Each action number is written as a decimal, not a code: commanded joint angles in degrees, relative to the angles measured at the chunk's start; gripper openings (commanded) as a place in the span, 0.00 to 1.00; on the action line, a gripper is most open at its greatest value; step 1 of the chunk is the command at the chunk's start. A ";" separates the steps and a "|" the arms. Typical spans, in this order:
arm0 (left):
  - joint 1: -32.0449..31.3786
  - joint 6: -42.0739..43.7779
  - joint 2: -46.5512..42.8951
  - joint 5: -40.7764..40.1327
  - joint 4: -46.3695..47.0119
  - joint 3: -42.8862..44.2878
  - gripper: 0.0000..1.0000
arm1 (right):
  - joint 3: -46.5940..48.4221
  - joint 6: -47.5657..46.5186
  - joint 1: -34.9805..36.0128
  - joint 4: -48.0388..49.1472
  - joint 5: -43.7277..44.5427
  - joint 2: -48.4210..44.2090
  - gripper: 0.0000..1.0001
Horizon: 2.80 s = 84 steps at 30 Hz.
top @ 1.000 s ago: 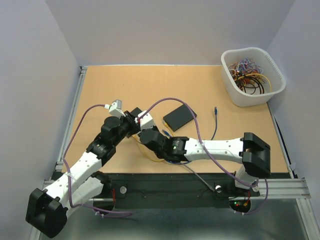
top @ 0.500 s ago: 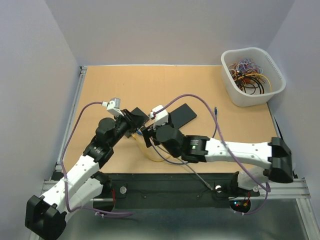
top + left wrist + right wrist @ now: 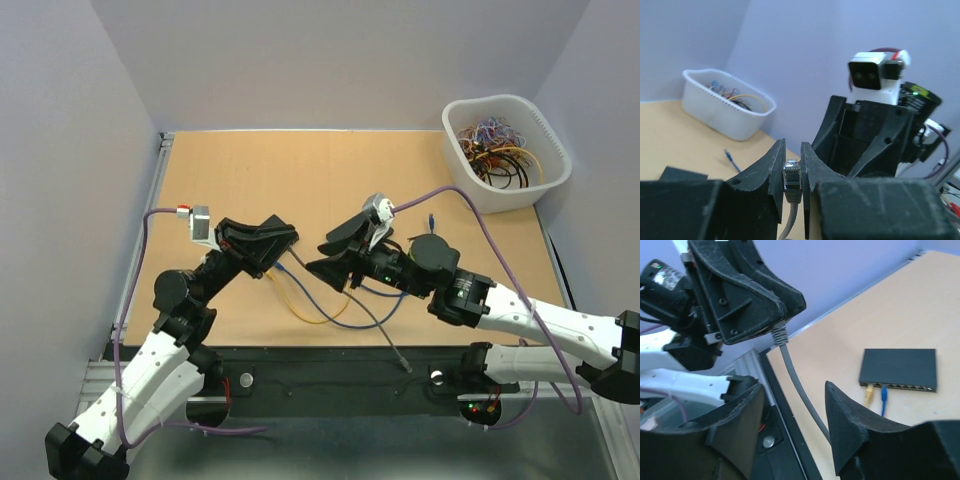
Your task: Insert the plug into the switch port
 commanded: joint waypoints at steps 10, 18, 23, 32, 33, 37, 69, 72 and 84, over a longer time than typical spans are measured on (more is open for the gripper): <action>0.19 -4.51 0.96 7.03 11.78 -1.94 0.00 | 5.07 0.51 0.24 10.53 -12.40 7.70 0.47; 0.19 -4.33 1.05 7.03 12.22 -3.00 0.00 | 6.31 1.13 0.24 13.60 -14.60 9.38 0.40; 0.19 -4.33 0.61 7.11 12.13 -3.18 0.00 | 4.64 1.22 0.24 15.36 -14.33 7.80 0.38; 0.19 -4.77 0.17 7.29 12.13 -3.26 0.00 | 3.84 2.01 0.15 17.56 -14.16 7.27 0.34; 0.19 -4.77 0.08 7.20 12.13 -3.26 0.00 | 4.02 2.01 0.15 17.56 -14.25 7.27 0.34; 0.19 -4.86 -0.01 7.29 11.87 -3.18 0.00 | 4.28 2.18 0.15 17.91 -14.33 7.79 0.29; 0.36 3.57 11.67 -1.67 -2.98 0.16 0.75 | -11.19 6.04 0.15 -13.87 23.24 -10.58 0.01; 0.45 5.50 17.63 -5.70 -3.16 2.00 0.75 | -9.70 9.72 0.15 -23.63 31.35 -7.07 0.00; 1.33 10.08 40.93 -8.18 -2.02 14.74 0.70 | -7.23 13.43 -6.08 -32.36 37.97 10.77 0.00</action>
